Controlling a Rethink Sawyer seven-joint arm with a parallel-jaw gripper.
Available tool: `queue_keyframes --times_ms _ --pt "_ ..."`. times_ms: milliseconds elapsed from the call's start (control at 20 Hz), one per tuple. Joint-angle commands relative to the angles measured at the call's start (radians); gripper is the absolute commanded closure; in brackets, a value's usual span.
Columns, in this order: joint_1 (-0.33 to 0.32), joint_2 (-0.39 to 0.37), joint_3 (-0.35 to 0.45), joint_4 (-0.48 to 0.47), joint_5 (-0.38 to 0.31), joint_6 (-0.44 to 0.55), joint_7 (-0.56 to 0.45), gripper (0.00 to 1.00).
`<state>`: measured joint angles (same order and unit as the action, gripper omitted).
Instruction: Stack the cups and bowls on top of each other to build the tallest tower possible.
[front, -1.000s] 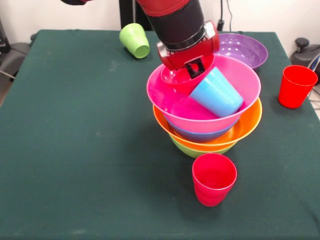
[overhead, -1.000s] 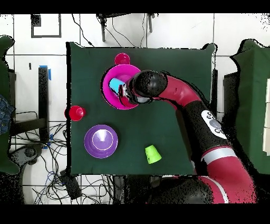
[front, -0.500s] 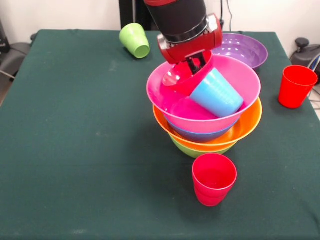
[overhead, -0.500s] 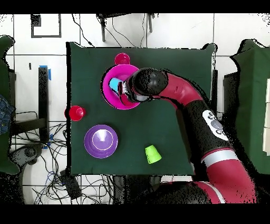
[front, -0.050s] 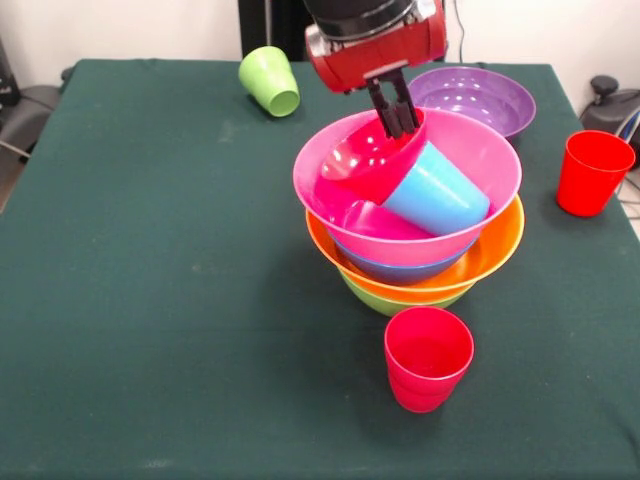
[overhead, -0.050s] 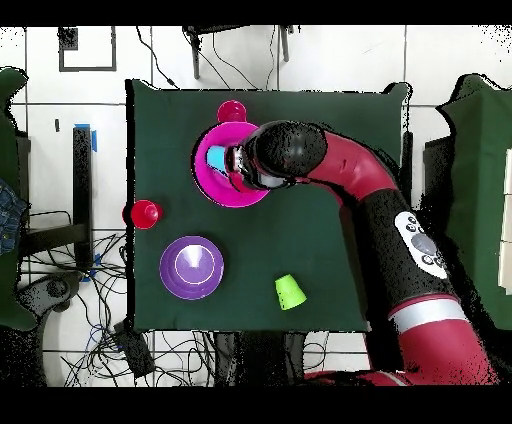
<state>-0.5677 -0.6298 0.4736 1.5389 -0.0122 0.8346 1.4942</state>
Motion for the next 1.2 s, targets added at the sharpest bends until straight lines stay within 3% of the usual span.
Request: queue_keyframes --times_ms 50,550,750,950,1200 --pt "0.031 0.015 0.027 -0.017 0.017 0.008 0.08 1.0" --pt "0.051 0.065 0.052 -0.051 0.006 -0.077 0.049 1.0" --pt "0.072 0.08 -0.001 -0.08 -0.023 -0.065 0.081 1.0" --pt "0.078 0.077 -0.05 -0.102 -0.048 0.001 0.09 1.0" --pt "0.086 0.031 -0.107 -0.127 -0.082 0.187 0.073 1.0"
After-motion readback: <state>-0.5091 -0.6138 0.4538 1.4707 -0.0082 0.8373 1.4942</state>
